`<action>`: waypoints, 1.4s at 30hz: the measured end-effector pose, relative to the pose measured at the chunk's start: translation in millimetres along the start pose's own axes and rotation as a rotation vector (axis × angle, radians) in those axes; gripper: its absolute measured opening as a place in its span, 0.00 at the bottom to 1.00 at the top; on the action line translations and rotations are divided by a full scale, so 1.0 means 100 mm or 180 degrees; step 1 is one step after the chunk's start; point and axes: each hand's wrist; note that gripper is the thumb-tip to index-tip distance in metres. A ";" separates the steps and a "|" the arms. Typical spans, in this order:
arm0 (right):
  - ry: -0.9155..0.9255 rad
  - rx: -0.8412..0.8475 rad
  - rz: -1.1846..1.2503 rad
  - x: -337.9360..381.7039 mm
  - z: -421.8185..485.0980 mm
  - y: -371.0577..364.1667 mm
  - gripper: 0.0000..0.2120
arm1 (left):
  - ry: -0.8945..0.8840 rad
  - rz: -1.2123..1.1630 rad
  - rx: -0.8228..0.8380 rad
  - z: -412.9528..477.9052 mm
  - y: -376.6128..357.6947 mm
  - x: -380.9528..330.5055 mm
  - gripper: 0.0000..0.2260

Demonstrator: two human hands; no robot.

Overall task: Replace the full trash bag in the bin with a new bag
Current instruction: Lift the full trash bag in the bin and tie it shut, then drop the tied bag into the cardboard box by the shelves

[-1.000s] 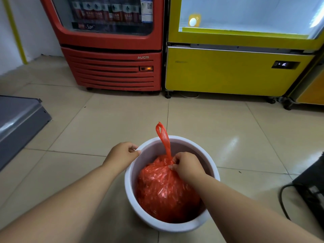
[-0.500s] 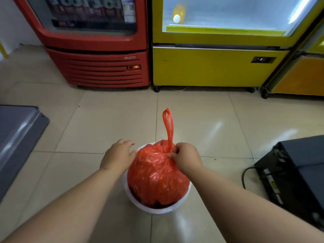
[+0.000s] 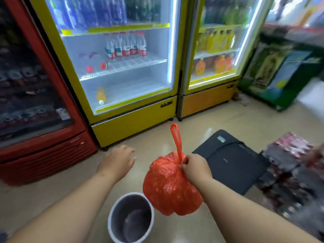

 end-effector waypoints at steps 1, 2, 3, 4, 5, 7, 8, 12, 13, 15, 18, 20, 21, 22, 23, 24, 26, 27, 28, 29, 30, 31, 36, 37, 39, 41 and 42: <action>-0.0100 -0.0191 0.0033 -0.07 -0.14 0.22 0.06 | -0.0208 0.0067 -0.0010 0.01 0.14 -0.22 0.18; -0.0215 -0.0376 0.0073 -0.17 -0.29 0.43 0.07 | -0.0427 0.0146 -0.0041 0.01 0.26 -0.45 0.17; -0.0349 -0.0547 0.0107 -0.29 -0.45 0.63 0.10 | -0.0635 0.0224 -0.0070 0.00 0.35 -0.71 0.17; -0.0496 -0.0706 0.0144 -0.42 -0.62 0.82 0.14 | -0.0834 0.0274 -0.0097 -0.03 0.43 -0.97 0.17; -0.0649 -0.0864 0.0197 -0.56 -0.80 1.01 0.16 | -0.1032 0.0293 -0.0117 -0.07 0.48 -1.26 0.17; -0.0947 -0.1143 0.0297 -0.90 -1.18 1.36 0.14 | -0.1440 0.0285 -0.0141 -0.19 0.54 -1.87 0.17; -0.1089 -0.1261 0.0333 -1.08 -1.40 1.52 0.12 | -0.1639 0.0261 -0.0126 -0.27 0.54 -2.19 0.17; -0.1742 -0.1788 0.0446 -1.91 -2.44 2.06 0.06 | -0.2460 0.0071 0.0051 -0.85 0.47 -3.55 0.15; -0.1938 -0.1945 0.0469 -2.13 -2.74 2.17 0.07 | -0.2673 0.0033 0.0090 -1.05 0.43 -3.90 0.15; -0.2316 -0.2253 0.0471 -2.56 -3.39 2.36 0.07 | -0.3127 0.0002 0.0149 -1.52 0.32 -4.59 0.15; -0.2892 -0.2597 0.0468 -3.18 -4.45 2.57 0.05 | -0.3870 0.0108 0.0153 -2.44 0.13 -5.56 0.15; -0.3202 -0.2778 0.0500 -3.60 -5.21 2.69 0.05 | -0.4316 0.0104 0.0112 -3.17 -0.01 -6.16 0.15; -0.3340 -0.2866 0.0514 -3.80 -5.59 2.74 0.05 | -0.4513 0.0073 0.0118 -3.56 -0.08 -6.44 0.15; -0.3484 -0.2953 0.0549 -3.99 -5.97 2.79 0.05 | -0.4699 0.0032 0.0129 -3.95 -0.16 -6.70 0.15; -0.3629 -0.3041 0.0596 -4.17 -6.35 2.83 0.04 | -0.4870 0.0001 0.0148 -4.34 -0.24 -6.96 0.15; -0.3776 -0.3128 0.0652 -4.35 -6.72 2.86 0.04 | -0.5011 -0.0038 0.0186 -4.73 -0.31 -7.20 0.16; -0.4082 -0.3271 0.0749 -4.66 -7.46 2.91 0.04 | -0.5229 -0.0098 0.0380 -5.50 -0.45 -7.64 0.17; -0.4228 -0.3355 0.0776 -4.80 -7.81 2.92 0.04 | -0.5333 -0.0116 0.0479 -5.86 -0.52 -7.83 0.17; -0.4374 -0.3444 0.0785 -4.91 -8.15 2.92 0.04 | -0.5452 -0.0136 0.0537 -6.22 -0.59 -8.01 0.17; -0.4530 -0.3525 0.0768 -5.02 -8.47 2.92 0.06 | -0.5581 -0.0145 0.0577 -6.57 -0.65 -8.17 0.17; -0.4691 -0.3571 0.0748 -5.12 -8.77 2.92 0.08 | -0.5706 -0.0157 0.0624 -6.90 -0.70 -8.31 0.17; -0.4830 -0.3632 0.0756 -5.20 -9.05 2.92 0.09 | -0.5837 -0.0162 0.0670 -7.20 -0.75 -8.45 0.17; -0.5418 -0.3949 0.1010 -5.54 -10.19 2.89 0.10 | -0.6410 -0.0228 0.0772 -8.50 -0.98 -9.05 0.17; -0.5509 -0.4003 0.1052 -5.61 -10.37 2.89 0.12 | -0.6524 -0.0252 0.0827 -8.73 -1.03 -9.17 0.17; -0.5684 -0.4075 0.1133 -5.76 -10.72 2.90 0.10 | -0.6749 -0.0279 0.0887 -9.16 -1.13 -9.39 0.16; -0.5836 -0.4130 0.1269 -5.93 -11.02 2.90 0.10 | -0.6941 -0.0268 0.0915 -9.55 -1.25 -9.60 0.15; -0.5917 -0.4136 0.1311 -6.03 -11.15 2.90 0.13 | -0.7052 -0.0254 0.0924 -9.73 -1.31 -9.71 0.15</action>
Point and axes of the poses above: each hand's wrist, its own z-axis towards the middle knuckle, its own y-axis out of the back of the hand, x = y × z, and after that the axes turned 4 degrees about y, right-handed
